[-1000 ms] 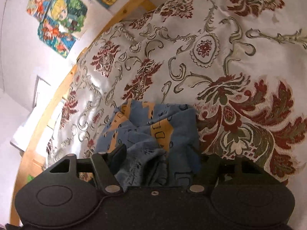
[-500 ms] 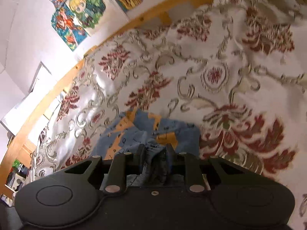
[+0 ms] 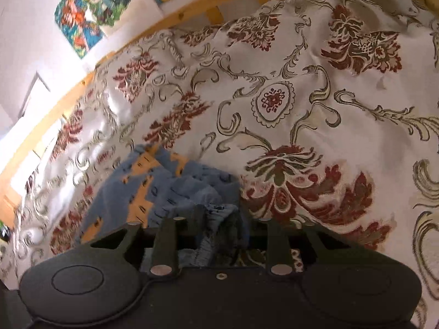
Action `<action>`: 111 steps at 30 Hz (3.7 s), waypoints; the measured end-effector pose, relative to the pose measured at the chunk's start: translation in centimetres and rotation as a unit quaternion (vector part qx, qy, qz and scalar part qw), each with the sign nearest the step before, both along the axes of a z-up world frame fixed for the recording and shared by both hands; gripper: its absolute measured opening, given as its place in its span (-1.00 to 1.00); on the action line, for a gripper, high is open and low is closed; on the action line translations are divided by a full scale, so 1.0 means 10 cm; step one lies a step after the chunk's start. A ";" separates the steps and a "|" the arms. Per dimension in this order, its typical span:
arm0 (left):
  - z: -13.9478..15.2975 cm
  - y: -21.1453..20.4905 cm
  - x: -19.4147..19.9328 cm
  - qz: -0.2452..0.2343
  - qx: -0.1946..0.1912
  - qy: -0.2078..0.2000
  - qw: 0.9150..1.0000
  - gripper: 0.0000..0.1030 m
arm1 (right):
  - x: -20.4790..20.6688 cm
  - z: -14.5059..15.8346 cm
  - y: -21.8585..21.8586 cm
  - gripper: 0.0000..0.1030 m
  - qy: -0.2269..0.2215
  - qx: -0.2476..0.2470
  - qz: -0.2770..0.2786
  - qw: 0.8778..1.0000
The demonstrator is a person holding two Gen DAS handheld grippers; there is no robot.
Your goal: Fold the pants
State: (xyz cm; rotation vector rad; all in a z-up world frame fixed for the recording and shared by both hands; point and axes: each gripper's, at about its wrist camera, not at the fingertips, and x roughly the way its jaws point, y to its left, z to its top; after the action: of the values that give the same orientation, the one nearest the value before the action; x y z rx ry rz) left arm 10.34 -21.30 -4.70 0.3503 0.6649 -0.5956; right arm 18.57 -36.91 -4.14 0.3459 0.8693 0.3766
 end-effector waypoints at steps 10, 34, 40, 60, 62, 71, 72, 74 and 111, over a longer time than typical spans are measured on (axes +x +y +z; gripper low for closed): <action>0.49 0.98 -0.08 0.133 -0.062 -0.049 0.988 1.00 | -0.21 0.25 -0.06 0.99 -0.074 -0.062 -0.072 0.993; 0.18 1.76 0.02 0.228 0.041 -0.047 0.972 1.00 | -0.98 0.17 0.65 0.99 -0.095 -0.362 0.045 0.926; 0.59 1.52 0.25 0.167 0.013 -0.115 0.979 1.00 | -0.90 0.38 0.69 0.99 -0.228 -0.307 -0.013 0.924; 0.21 1.36 0.98 0.228 0.046 -0.054 0.971 0.99 | -0.52 0.15 0.67 0.99 -0.206 -0.290 -0.066 0.932; 0.26 1.33 0.91 0.228 0.047 -0.056 0.971 0.99 | -0.59 0.20 0.68 0.99 -0.208 -0.287 -0.062 0.933; 0.25 1.41 0.69 0.243 0.058 -0.043 0.967 0.99 | -0.71 0.23 0.88 0.99 -0.161 -0.295 0.000 0.942; 0.22 1.43 0.66 0.244 0.057 -0.043 0.967 0.99 | -0.70 0.17 0.90 0.99 -0.140 -0.310 0.014 0.940; 0.18 1.46 0.60 0.244 0.056 -0.045 0.967 1.00 | -0.70 0.07 0.92 0.99 -0.100 -0.336 0.040 0.936; 0.04 1.37 0.96 0.181 -0.018 0.150 0.972 1.00 | -0.08 -0.20 -0.03 0.99 0.040 0.074 0.050 0.995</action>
State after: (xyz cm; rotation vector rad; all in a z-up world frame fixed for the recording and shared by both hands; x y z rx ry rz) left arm 19.89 -7.57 -4.34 0.0988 0.9816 -0.3104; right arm 17.74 -37.16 -6.12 0.4585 0.9423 0.5238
